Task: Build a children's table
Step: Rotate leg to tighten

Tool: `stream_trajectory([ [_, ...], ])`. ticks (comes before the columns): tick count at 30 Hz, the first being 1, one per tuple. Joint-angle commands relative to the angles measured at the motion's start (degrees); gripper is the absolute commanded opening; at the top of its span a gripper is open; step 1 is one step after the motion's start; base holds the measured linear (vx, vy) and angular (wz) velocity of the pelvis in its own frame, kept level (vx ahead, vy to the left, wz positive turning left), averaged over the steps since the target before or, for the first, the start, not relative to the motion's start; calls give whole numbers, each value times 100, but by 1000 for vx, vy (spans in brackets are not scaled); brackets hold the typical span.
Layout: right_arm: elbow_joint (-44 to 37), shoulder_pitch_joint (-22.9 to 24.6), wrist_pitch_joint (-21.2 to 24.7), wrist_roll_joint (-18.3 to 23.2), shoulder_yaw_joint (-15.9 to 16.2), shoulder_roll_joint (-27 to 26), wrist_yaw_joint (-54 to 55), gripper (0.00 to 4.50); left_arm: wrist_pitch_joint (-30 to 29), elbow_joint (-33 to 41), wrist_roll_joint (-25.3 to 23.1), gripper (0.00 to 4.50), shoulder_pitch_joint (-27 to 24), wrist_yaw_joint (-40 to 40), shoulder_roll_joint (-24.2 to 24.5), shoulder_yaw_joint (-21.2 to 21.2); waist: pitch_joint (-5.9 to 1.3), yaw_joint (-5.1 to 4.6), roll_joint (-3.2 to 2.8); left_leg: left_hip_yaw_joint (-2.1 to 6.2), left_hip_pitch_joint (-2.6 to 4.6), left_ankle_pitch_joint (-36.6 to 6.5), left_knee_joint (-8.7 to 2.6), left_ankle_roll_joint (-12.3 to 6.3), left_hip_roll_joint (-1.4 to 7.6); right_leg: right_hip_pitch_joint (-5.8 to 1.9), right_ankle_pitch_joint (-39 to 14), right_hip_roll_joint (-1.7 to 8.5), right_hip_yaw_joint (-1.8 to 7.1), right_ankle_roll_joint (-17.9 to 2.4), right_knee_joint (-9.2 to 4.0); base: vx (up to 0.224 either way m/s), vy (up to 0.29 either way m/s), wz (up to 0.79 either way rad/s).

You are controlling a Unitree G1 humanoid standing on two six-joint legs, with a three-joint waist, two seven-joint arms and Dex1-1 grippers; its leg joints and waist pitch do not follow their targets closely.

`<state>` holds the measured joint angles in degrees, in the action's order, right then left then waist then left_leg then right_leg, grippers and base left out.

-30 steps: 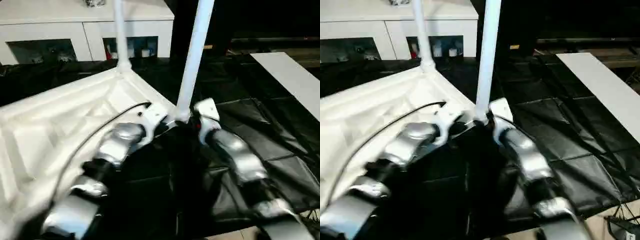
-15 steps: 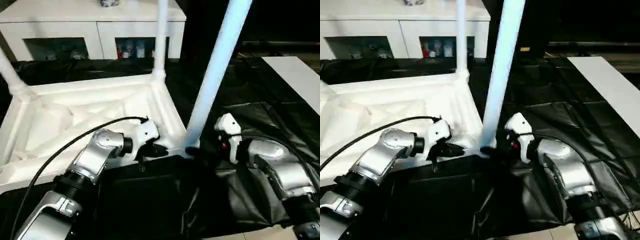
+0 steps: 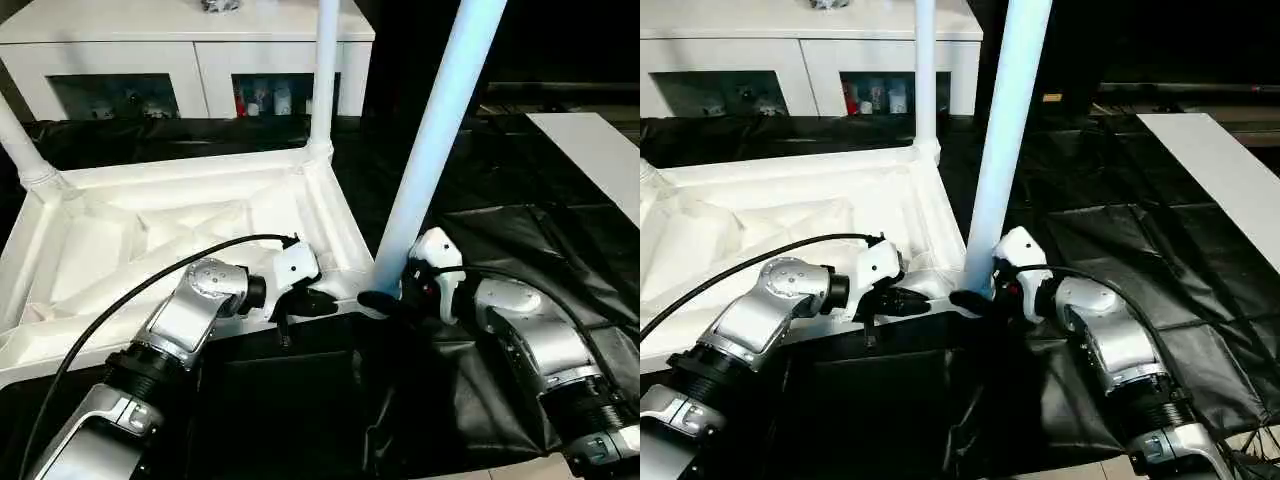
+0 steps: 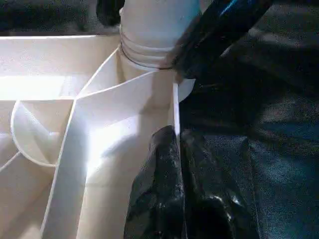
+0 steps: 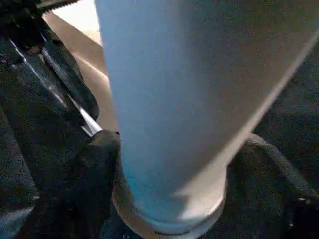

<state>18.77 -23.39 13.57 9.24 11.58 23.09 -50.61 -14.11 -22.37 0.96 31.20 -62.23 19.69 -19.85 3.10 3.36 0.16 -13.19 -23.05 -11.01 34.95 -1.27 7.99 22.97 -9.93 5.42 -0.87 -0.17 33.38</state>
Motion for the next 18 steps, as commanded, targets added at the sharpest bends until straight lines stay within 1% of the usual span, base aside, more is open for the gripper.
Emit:
stream_trajectory([
  [1,65,-59,-33,9,-61,53,-63,329,40,287,138,0,20,-126,-59,-9,-405,-22,57,280,263,-824,-464,-277,533,-170,-565,343,139,-1413,-223,0,0,0],
  [2,79,-41,-45,-4,-47,57,-102,322,30,295,139,0,14,-134,-47,-11,-403,-26,71,278,263,-846,-465,-276,532,-169,-587,345,138,-1406,-225,0,0,0],
  [5,67,-13,-30,14,-32,70,-170,303,12,300,140,0,8,-148,-32,-15,-404,-23,63,279,264,-848,-461,-278,531,-168,-594,347,140,-1403,-226,0,0,0],
  [6,60,4,-24,15,-30,74,-203,303,-3,301,136,0,1,-162,-11,-18,-404,-22,68,279,260,-832,-459,-283,530,-171,-588,349,141,-1402,-224,0,0,0],
  [7,79,-2,-25,23,-51,55,-182,281,-10,298,134,0,-3,-170,1,-18,-406,-21,65,282,260,-814,-460,-288,531,-172,-576,347,138,-1400,-219,0,0,0],
  [8,97,-8,-30,28,-69,37,-154,281,-10,294,130,0,-6,-170,7,-20,-408,-21,61,282,260,-801,-455,-292,527,-171,-563,345,138,-1400,-217,0,0,0],
  [10,225,-73,-57,41,-215,-140,186,275,-79,300,124,0,-34,-119,2,-8,-406,-32,59,283,253,-821,-455,-283,525,-170,-603,352,142,-1410,-223,0,0,0],
  [11,225,-73,-57,41,-215,-140,186,268,-79,300,124,0,-34,-119,2,-8,-406,-32,59,283,253,-821,-455,-283,525,-170,-603,352,142,-1410,-223,0,0,0],
  [12,294,-118,-39,28,-295,-247,415,267,-124,292,122,0,-40,-57,-32,7,-404,-52,57,278,257,-885,-460,-240,525,-156,-652,344,144,-1417,-228,0,0,0],
  [13,419,-191,22,21,-461,-454,882,267,-215,238,113,0,-37,122,-146,44,-397,-59,57,287,248,-896,-470,-212,526,-159,-685,344,143,-1412,-229,0,0,0],
  [14,624,-303,162,16,-737,-817,1686,267,-307,44,81,0,-8,526,-415,125,-399,-92,69,290,242,-943,-474,-166,522,-152,-751,342,143,-1411,-233,0,0,0],
  [15,657,-320,193,17,-786,-887,1835,266,-313,-6,73,0,-1,616,-475,143,-396,-117,67,292,240,-978,-478,-130,519,-144,-801,338,144,-1417,-231,0,0,0],
  [16,748,-360,237,-23,-885,-1078,2264,266,-343,-179,43,0,27,893,-653,196,-386,-173,78,310,205,-1095,-484,-62,503,-154,-1011,344,147,-1390,-251,0,0,0],
  [17,826,-388,227,-69,-936,-1222,2584,266,-315,-366,-36,0,69,1173,-788,221,-381,-194,61,315,227,-1281,-493,45,505,-128,-1282,340,149,-1317,-279,0,0,0],
  [18,911,-419,223,-106,-958,-1343,2831,265,-317,-550,-119,0,125,1436,-903,233,-383,-194,62,315,260,-1473,-486,136,500,-111,-1460,343,154,-1253,-303,0,0,0],
])
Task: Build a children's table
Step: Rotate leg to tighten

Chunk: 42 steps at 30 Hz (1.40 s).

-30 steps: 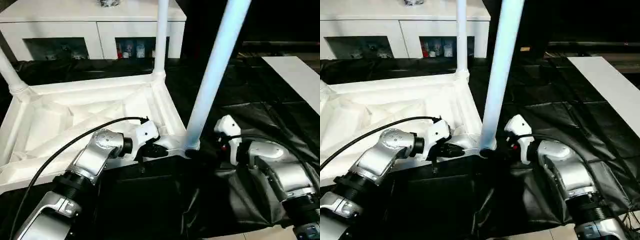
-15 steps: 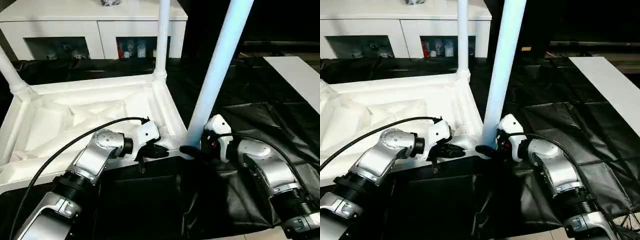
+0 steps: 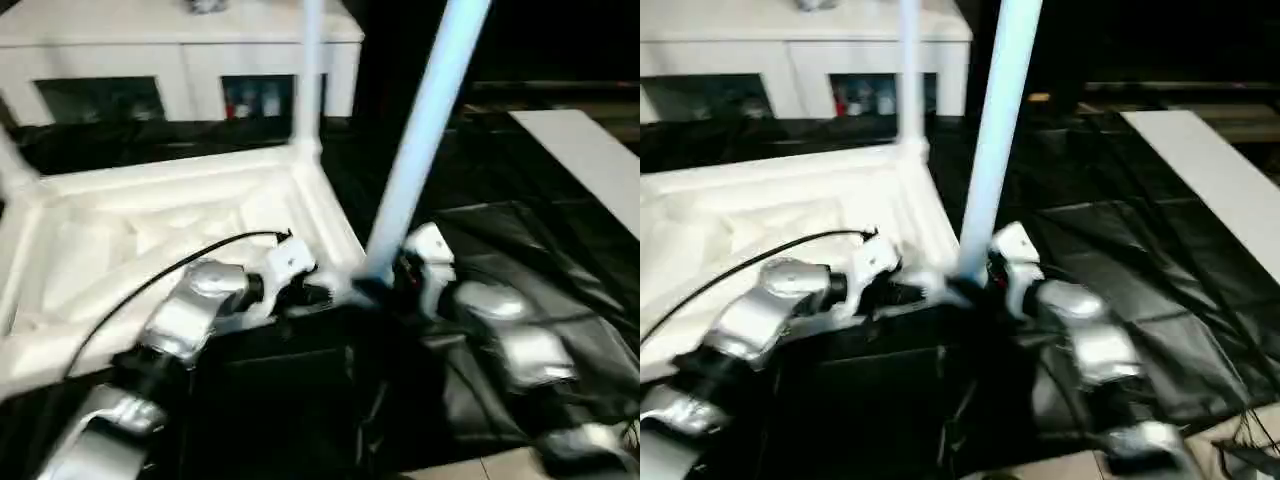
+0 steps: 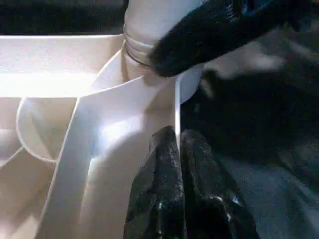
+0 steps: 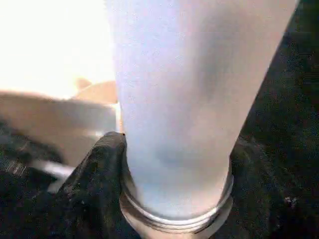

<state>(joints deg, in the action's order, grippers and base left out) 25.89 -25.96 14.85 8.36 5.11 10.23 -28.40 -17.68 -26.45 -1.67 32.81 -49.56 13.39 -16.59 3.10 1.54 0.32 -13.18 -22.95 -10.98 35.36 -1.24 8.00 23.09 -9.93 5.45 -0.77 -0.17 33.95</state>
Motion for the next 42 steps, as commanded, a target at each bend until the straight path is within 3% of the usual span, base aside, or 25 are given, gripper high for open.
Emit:
stream_trajectory([
  [1,263,-187,93,-40,-327,-137,771,265,41,-271,87,0,6,345,-351,-85,-387,-11,48,312,253,-1500,-527,155,502,-123,-1473,346,151,-1229,-367,0,0,0],
  [7,1394,-695,7,-607,-325,-1015,2774,264,-161,-1449,-191,0,657,1939,-1234,198,-371,-53,9,334,282,-1932,-557,388,464,-35,-1933,323,148,-993,-439,0,0,0],
  [10,1541,-837,-96,-709,-212,-1138,2855,264,-48,-1685,-313,0,796,2305,-1341,250,-379,-36,6,346,292,-2039,-576,399,468,-57,-1812,311,140,-850,-457,0,0,0],
  [13,1462,-914,-319,-531,-272,-1212,2637,334,58,-1746,-318,0,831,2409,-1357,279,-387,-22,18,334,263,-1942,-572,262,465,-79,-1618,326,142,-834,-452,0,0,0],
  [17,1112,-881,-486,-522,-337,-1130,2457,370,240,-1497,-278,0,715,1952,-1152,213,-391,-74,33,370,180,-1806,-600,173,480,-134,-1577,333,123,-848,-422,0,0,0],
  [19,755,-760,-481,-503,-250,-925,2112,379,368,-1312,-275,0,628,1615,-980,139,-387,-84,43,352,204,-1820,-582,119,478,-111,-1572,338,131,-885,-434,0,0,0],
  [23,51,-409,-320,-398,22,-368,1105,379,513,-919,-98,0,436,869,-657,71,-379,-58,50,338,211,-1706,-561,-43,500,-133,-1530,353,139,-926,-437,0,0,0],
  [25,-343,-139,-264,-353,261,115,284,379,528,-652,9,0,315,329,-380,-11,-388,-62,38,328,205,-1561,-552,-91,497,-130,-1389,338,144,-991,-418,0,0,0],
  [27,-457,-60,-241,-318,309,247,9,379,497,-570,46,0,282,180,-288,-37,-375,-29,16,320,214,-1553,-548,-136,505,-123,-1336,334,152,-1078,-408,0,0,0],
  [30,-930,236,-137,-79,453,880,-1094,379,631,17,407,0,68,-1005,175,-210,-372,22,24,329,213,-1491,-553,-163,535,-142,-1227,346,157,-1155,-380,0,0,0],
  [32,-1060,304,-80,23,489,1040,-1401,379,576,178,446,0,28,-1225,300,-267,-382,59,10,306,252,-1399,-545,-189,535,-125,-1023,319,155,-1219,-352,0,0,0],
  [36,-1325,444,131,327,601,1410,-2204,379,421,514,613,0,-51,-1655,456,-270,-368,102,1,300,254,-1401,-561,-144,546,-131,-952,325,152,-1307,-331,0,0,0],
  [42,-1088,378,137,308,640,1408,-2466,379,295,739,757,0,-140,-1881,538,-313,-355,123,25,311,251,-1623,-570,41,536,-114,-1397,353,166,-1222,-368,0,0,0],
])
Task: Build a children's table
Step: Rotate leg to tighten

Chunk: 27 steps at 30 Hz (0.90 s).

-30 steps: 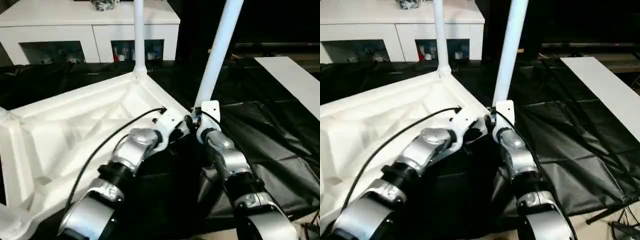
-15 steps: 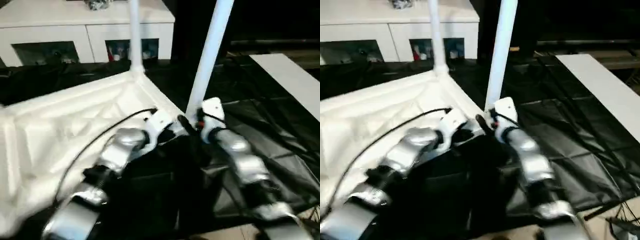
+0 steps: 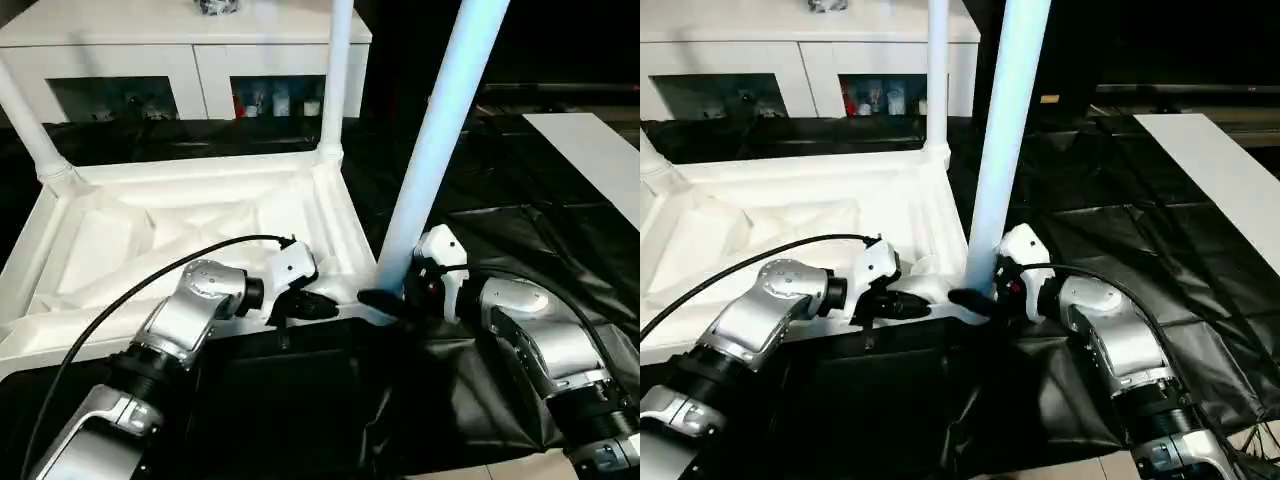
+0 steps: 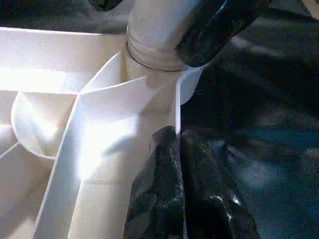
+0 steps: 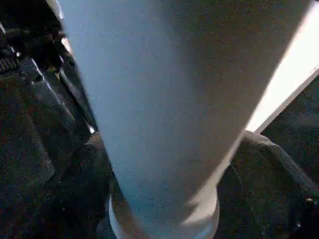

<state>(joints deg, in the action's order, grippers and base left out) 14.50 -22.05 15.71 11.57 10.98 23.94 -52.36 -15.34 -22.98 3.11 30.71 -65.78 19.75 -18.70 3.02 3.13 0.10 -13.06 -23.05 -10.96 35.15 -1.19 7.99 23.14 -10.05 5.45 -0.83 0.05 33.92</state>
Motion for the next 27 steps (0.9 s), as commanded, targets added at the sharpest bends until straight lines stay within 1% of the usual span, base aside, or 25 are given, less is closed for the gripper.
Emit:
stream_trajectory([
  [1,58,-19,64,-30,67,50,-90,379,58,408,275,0,63,-268,-88,-106,-346,-37,47,302,260,-1630,-553,47,540,-119,-1402,353,171,-1233,-366,0,0,0],
  [3,47,-22,126,15,77,84,-180,379,45,424,268,0,56,-278,-80,-100,-349,-39,50,305,259,-1606,-555,61,536,-118,-1391,343,167,-1201,-359,0,0,0],
  [7,59,-22,230,65,49,165,-268,379,-13,463,280,0,50,-331,-56,-56,-357,-26,54,296,256,-1438,-544,5,534,-130,-1182,341,168,-1245,-343,0,0,0],
  [8,84,-25,247,60,32,168,-284,354,-34,472,285,0,47,-343,-48,-51,-361,-22,56,292,251,-1391,-535,-16,531,-136,-1140,348,167,-1260,-338,0,0,0],
  [11,163,-30,221,41,18,155,-310,341,-32,480,270,0,42,-341,-27,-48,-366,-20,51,295,247,-1345,-528,-56,532,-144,-1073,350,164,-1289,-330,0,0,0],
  [12,182,-28,219,19,27,160,-332,329,-32,479,260,0,41,-338,-14,-48,-368,-22,45,300,240,-1293,-529,-79,534,-152,-1001,348,158,-1314,-319,0,0,0],
  [13,185,-26,222,5,28,162,-332,308,-33,478,254,0,42,-335,-8,-48,-371,-25,49,295,243,-1274,-524,-84,533,-151,-971,343,156,-1322,-316,0,0,0],
  [14,187,-30,233,0,27,158,-328,308,-35,475,252,0,47,-336,-2,-45,-376,-24,38,292,251,-1243,-519,-92,531,-150,-906,342,155,-1350,-311,0,0,0],
  [15,194,-33,256,17,28,150,-347,304,-44,469,249,0,50,-339,1,-37,-377,-27,51,285,251,-1230,-514,-113,530,-152,-852,336,154,-1372,-307,0,0,0],
  [16,200,-34,257,13,34,150,-348,297,-45,464,244,0,51,-342,1,-34,-375,-26,51,287,245,-1224,-513,-122,529,-154,-852,339,156,-1379,-305,0,0,0],
  [18,211,-28,254,-18,80,163,-376,274,-43,444,223,0,58,-339,-1,-30,-373,-25,48,287,246,-1242,-513,-123,530,-158,-909,346,157,-1379,-311,0,0,0],
  [21,236,-13,214,-101,120,142,-320,270,-29,387,166,0,67,-303,9,-47,-371,-25,52,290,248,-1246,-514,-115,533,-158,-957,346,156,-1372,-313,0,0,0],
  [22,305,-31,191,-148,99,83,-181,268,-35,350,124,0,72,-237,5,-48,-370,-26,46,289,247,-1250,-515,-106,532,-157,-965,345,155,-1373,-314,0,0,0],
  [23,433,-75,147,-224,52,-25,84,267,-89,285,51,0,91,-90,-21,-44,-370,-34,53,291,246,-1259,-517,-93,533,-152,-981,343,156,-1365,-314,0,0,0],
  [24,705,-179,104,-361,-88,-299,747,267,-205,110,-80,0,149,336,-158,18,-366,-57,49,289,241,-1296,-518,-53,526,-132,-1028,340,156,-1378,-313,0,0,0],
  [25,821,-231,108,-400,-169,-459,1086,267,-322,32,-106,0,187,555,-263,68,-362,-72,48,290,243,-1341,-523,-13,520,-126,-1098,338,156,-1378,-322,0,0,0],
  [26,951,-297,122,-449,-272,-651,1529,266,-399,-69,-155,0,236,823,-391,113,-354,-118,62,301,234,-1467,-533,76,509,-120,-1291,338,157,-1361,-343,0,0,0],
  [27,1060,-357,174,-464,-378,-817,1903,266,-444,-171,-211,0,284,1064,-498,147,-349,-153,63,319,241,-1645,-537,181,505,-114,-1585,348,154,-1298,-367,0,0,0],
])
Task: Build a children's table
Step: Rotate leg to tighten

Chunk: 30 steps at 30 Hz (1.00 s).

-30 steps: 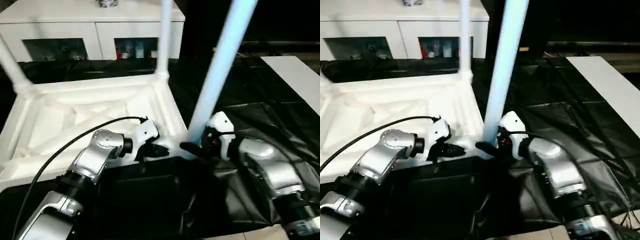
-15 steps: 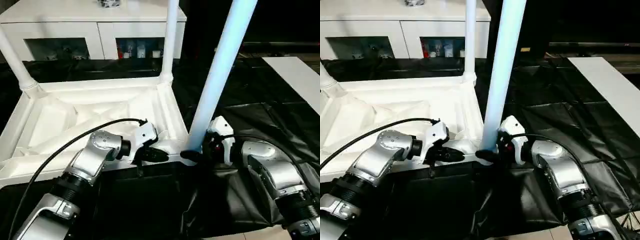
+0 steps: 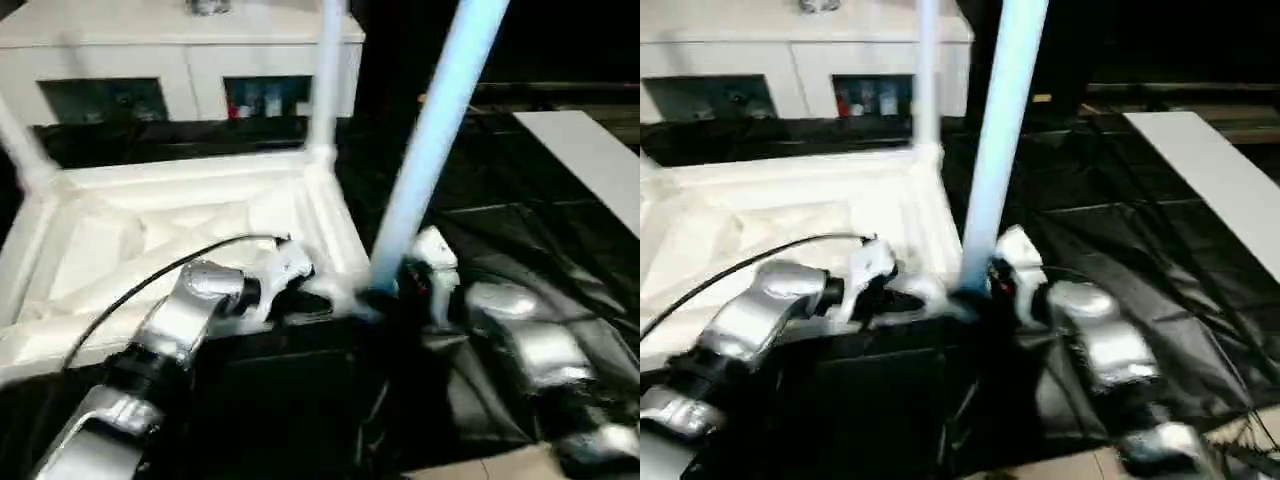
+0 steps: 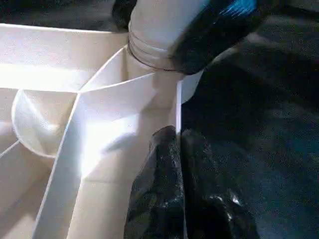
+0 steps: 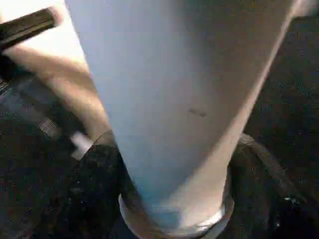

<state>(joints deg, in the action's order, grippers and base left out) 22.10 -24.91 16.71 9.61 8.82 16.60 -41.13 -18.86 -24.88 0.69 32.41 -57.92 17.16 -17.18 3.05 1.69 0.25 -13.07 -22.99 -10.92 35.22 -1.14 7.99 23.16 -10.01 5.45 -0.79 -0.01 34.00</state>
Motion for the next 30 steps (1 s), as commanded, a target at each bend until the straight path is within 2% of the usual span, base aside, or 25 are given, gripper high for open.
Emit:
stream_trajectory([
  [1,410,-138,164,-248,-284,-274,1155,266,-120,-125,-43,0,179,546,-360,17,-357,-24,49,331,228,-1694,-548,216,506,-125,-1670,349,148,-1253,-372,0,0,0],
  [3,627,-276,256,-250,-488,-603,1866,266,-134,-435,-219,0,316,1066,-571,31,-358,-70,33,335,255,-1872,-559,333,495,-70,-1862,329,158,-1135,-410,0,0,0],
  [4,790,-374,298,-273,-591,-792,2310,266,-161,-637,-278,0,408,1359,-727,57,-357,-78,40,347,247,-1902,-566,357,495,-80,-1884,333,154,-1110,-419,0,0,0],
  [5,823,-394,305,-280,-609,-827,2395,266,-167,-675,-287,0,426,1414,-757,63,-356,-87,37,342,264,-1966,-565,396,486,-59,-1928,327,153,-1074,-435,0,0,0],
  [7,1238,-617,336,-280,-856,-1157,3281,265,-178,-1054,-379,0,626,1978,-1030,126,-360,-113,25,345,255,-1974,-570,420,480,-56,-1844,327,158,-1056,-437,0,0,0],
  [8,1677,-850,239,-223,-1103,-1429,4000,265,-135,-1404,-478,0,830,2465,-1256,178,-374,-118,18,334,274,-1975,-564,421,477,-50,-1773,319,153,-1034,-438,0,0,0],
  [9,1751,-889,218,-215,-1144,-1473,4116,265,-123,-1463,-498,0,864,2548,-1293,187,-369,-145,8,344,291,-2100,-561,449,466,-19,-1842,320,158,-1036,-458,0,0,0],
  [12,2225,-1171,-79,-279,-1189,-1699,4577,265,49,-1889,-588,0,1111,3034,-1530,249,-373,-133,5,326,285,-2063,-566,447,461,-35,-1629,307,146,-982,-460,0,0,0],
  [15,2280,-1290,-324,-270,-1182,-1843,4405,265,206,-2007,-652,0,1181,3073,-1544,223,-395,-127,9,327,231,-1796,-571,290,465,-106,-1179,313,133,-992,-414,0,0,0],
  [16,2218,-1289,-420,-245,-1166,-1849,4240,265,239,-2001,-649,0,1177,3030,-1523,220,-405,-117,32,313,226,-1707,-553,203,463,-125,-1068,323,134,-1029,-401,0,0,0],
  [18,2080,-1295,-713,-266,-1095,-1802,3950,321,391,-2052,-629,0,1186,2914,-1451,228,-399,-109,32,309,208,-1577,-542,82,470,-142,-990,342,139,-1099,-397,0,0,0],
  [21,1744,-1181,-777,-301,-997,-1602,3711,341,492,-1888,-576,0,1081,2620,-1285,213,-384,-94,55,317,179,-1496,-547,-29,475,-176,-1075,341,127,-1115,-402,0,0,0],
  [22,1499,-1085,-755,-281,-929,-1443,3447,355,577,-1722,-543,0,985,2389,-1157,188,-386,-113,53,339,140,-1469,-553,-69,480,-210,-1124,356,125,-1086,-390,0,0,0],
  [26,1142,-891,-675,-406,-713,-995,2943,391,608,-1417,-469,0,802,1933,-875,149,-392,-111,34,307,204,-1377,-521,-118,494,-150,-993,332,137,-1214,-373,0,0,0],
  [28,869,-675,-628,-284,-687,-665,2254,402,697,-1224,-369,0,681,1546,-674,143,-394,-88,40,305,185,-1309,-511,-195,496,-183,-893,345,140,-1306,-359,0,0,0],
  [29,789,-614,-609,-235,-686,-576,2064,402,741,-1173,-341,0,650,1435,-619,140,-391,-77,22,308,191,-1280,-510,-231,492,-190,-856,342,139,-1311,-364,0,0,0],
  [30,544,-434,-572,-53,-646,-304,1403,402,792,-1036,-238,0,575,1086,-463,120,-394,-74,14,303,194,-1220,-509,-257,509,-185,-716,335,143,-1341,-340,0,0,0],
])
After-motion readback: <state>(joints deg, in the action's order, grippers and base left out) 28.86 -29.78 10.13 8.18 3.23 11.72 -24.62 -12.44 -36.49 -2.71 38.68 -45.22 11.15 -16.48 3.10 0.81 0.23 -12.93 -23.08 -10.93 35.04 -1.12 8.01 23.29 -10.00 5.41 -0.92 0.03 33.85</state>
